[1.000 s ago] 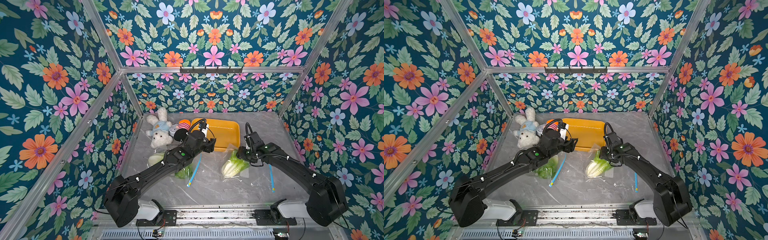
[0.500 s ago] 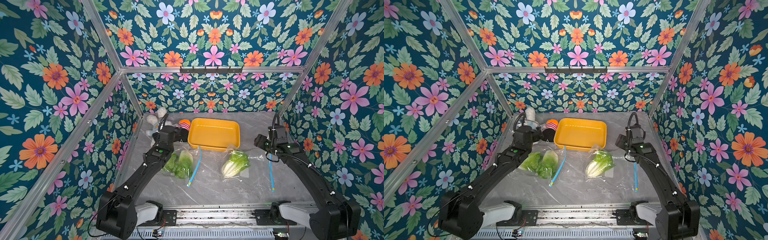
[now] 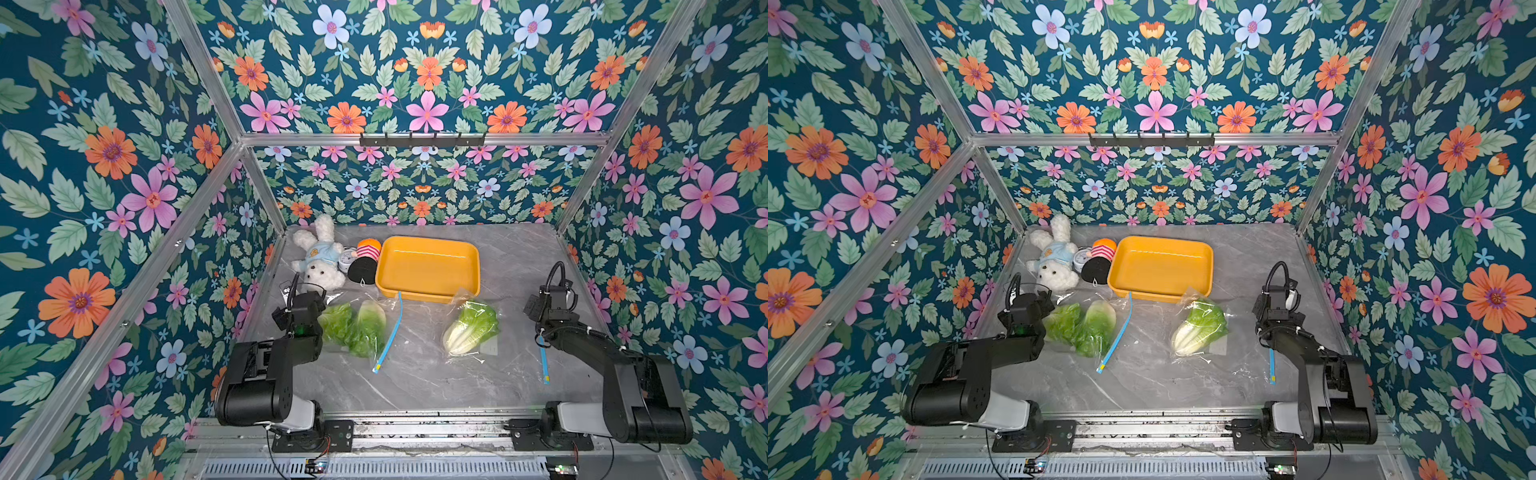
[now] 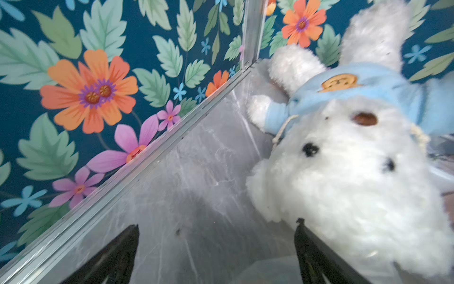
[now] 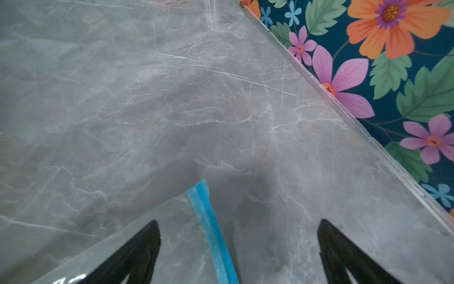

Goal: Put the chinese cabbages into a zipper bag and zip it
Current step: Reset both arms

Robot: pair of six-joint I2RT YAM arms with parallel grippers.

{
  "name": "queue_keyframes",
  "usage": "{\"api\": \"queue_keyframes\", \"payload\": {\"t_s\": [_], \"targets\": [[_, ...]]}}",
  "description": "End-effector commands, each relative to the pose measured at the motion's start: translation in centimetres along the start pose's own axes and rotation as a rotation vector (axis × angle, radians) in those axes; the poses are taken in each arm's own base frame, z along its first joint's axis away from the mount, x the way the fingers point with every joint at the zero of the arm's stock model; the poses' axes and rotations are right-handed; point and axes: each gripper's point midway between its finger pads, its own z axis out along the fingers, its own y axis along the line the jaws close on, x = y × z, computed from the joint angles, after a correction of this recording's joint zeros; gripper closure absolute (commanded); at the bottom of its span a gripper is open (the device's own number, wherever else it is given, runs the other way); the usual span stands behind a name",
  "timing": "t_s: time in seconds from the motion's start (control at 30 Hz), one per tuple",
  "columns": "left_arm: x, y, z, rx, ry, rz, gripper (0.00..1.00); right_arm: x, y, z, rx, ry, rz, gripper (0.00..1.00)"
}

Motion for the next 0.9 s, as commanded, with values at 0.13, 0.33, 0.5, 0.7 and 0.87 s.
{"api": "queue_keyframes", "payload": {"t_s": [0.13, 0.33, 0.5, 0.7, 0.87], "targets": [[-2.3, -3.8, -1.2, 0.229, -0.131, 0.045, 0.01, -4.2, 4.6, 0.4, -0.218, -0.176, -0.031, 0.01], [-1.7, -4.1, -2.9, 0.298, -0.244, 0.043, 0.00, -2.4, 6.4, -2.5, -0.440, -0.346, -0.090, 0.01], [-1.0, -4.9, -1.7, 0.241, -0.169, 0.096, 0.00, -2.9, 6.5, -1.9, -0.417, -0.362, -0.089, 0.01], [-1.0, -4.9, -1.9, 0.240, -0.174, 0.100, 0.00, -2.5, 6.6, -1.9, -0.421, -0.333, -0.103, 0.01], [-1.0, -5.0, -1.9, 0.240, -0.175, 0.103, 0.00, -2.6, 6.7, -1.9, -0.423, -0.342, -0.102, 0.01]]}}
